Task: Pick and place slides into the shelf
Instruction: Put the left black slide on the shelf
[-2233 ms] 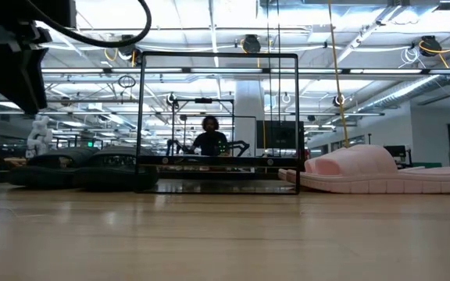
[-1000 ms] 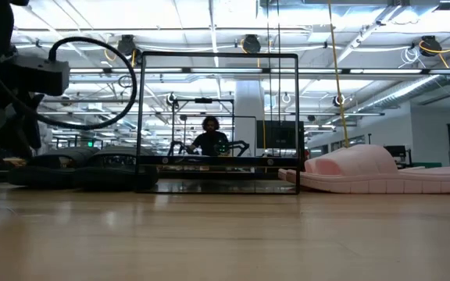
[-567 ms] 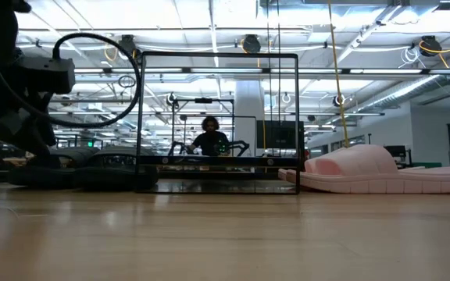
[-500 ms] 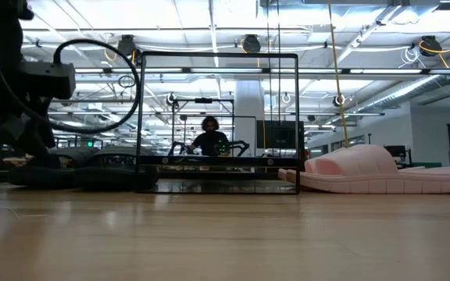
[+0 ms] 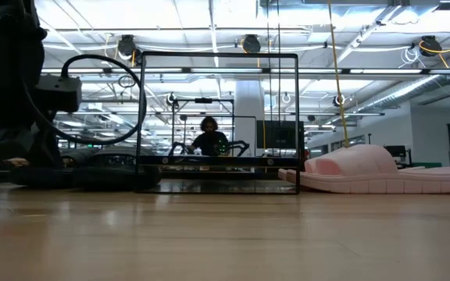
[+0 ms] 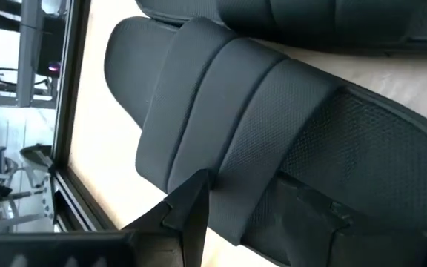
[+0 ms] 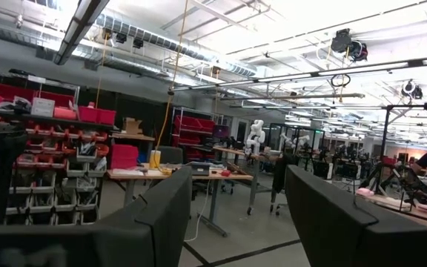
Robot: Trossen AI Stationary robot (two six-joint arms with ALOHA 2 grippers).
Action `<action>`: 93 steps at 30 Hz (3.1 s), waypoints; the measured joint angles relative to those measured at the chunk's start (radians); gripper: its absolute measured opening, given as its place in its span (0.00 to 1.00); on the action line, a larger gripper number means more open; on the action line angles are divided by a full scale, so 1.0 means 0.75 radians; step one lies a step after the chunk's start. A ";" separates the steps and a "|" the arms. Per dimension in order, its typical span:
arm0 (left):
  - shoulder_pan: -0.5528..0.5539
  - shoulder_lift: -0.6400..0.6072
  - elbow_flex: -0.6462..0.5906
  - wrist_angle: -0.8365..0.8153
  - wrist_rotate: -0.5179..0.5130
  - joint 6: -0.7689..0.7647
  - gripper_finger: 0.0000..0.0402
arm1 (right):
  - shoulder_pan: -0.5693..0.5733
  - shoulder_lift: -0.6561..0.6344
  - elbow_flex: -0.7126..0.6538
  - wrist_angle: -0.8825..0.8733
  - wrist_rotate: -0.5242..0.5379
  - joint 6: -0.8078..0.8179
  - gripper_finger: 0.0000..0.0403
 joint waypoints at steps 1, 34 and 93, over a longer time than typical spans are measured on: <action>0.006 0.000 0.000 -0.001 0.001 0.000 0.37 | 0.000 0.000 0.000 0.000 0.000 0.000 0.52; 0.082 -0.009 0.084 -0.397 0.071 -0.355 0.00 | 0.000 0.001 0.000 0.000 0.003 0.030 0.52; 0.216 -0.245 1.098 -0.007 -0.884 1.617 0.00 | -0.444 0.648 0.291 0.381 -1.516 1.329 0.52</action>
